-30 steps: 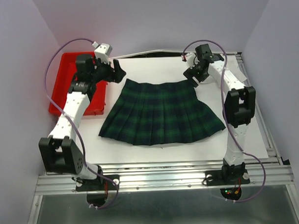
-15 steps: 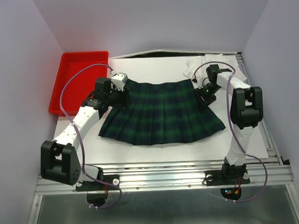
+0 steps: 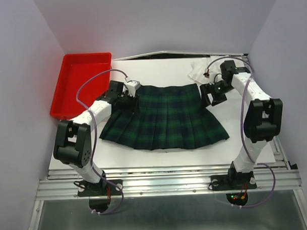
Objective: Fold and stack the skirts
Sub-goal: Flatten the skirt out
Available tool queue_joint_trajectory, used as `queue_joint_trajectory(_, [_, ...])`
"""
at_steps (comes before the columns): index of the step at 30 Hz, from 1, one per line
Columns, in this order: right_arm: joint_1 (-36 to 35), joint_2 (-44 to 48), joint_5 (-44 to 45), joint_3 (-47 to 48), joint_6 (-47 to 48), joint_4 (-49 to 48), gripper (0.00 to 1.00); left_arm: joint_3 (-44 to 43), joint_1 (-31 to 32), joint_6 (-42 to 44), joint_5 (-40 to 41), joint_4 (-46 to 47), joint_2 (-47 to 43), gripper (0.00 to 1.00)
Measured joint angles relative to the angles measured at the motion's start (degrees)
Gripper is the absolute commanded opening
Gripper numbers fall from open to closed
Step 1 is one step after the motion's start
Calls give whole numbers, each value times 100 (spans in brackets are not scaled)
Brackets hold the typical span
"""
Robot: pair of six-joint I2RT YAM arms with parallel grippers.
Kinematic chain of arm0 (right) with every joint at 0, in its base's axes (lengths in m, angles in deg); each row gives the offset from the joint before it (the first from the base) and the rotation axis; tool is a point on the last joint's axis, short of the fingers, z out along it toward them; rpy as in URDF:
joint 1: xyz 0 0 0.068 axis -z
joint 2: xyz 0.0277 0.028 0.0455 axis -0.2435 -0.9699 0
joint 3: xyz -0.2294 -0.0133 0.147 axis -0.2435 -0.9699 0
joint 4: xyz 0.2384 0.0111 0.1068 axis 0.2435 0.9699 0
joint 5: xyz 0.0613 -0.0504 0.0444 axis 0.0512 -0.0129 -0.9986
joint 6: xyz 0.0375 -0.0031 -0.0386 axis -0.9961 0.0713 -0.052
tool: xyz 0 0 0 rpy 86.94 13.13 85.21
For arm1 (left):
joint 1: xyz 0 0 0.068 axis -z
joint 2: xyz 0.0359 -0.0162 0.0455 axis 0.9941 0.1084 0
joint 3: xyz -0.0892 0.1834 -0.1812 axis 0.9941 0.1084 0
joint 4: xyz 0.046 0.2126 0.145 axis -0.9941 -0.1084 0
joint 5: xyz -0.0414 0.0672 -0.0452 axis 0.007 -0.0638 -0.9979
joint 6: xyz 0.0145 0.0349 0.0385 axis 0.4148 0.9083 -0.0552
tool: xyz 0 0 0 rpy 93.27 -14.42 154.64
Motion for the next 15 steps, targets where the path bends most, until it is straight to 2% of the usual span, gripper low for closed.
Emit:
queue_joint_trajectory(2, [7, 302, 175, -37, -57, -31, 77, -92, 105, 39, -63, 57, -131, 57])
queue_joint_trajectory(3, [4, 483, 280, -101, -101, -61, 68, -133, 199, 48, -33, 105, -227, 58])
queue_joint_trajectory(5, [4, 811, 393, -236, -249, -63, 62, -214, 483, 42, 57, 205, -439, 59])
queue_joint_trajectory(9, [4, 1207, 376, -503, -568, -66, 57, -382, 1121, -151, 92, 621, -785, 59])
queue_joint_trajectory(15, [-33, 1019, 555, -1185, -874, -479, 62, -442, 1121, -487, 282, 870, -761, 60])
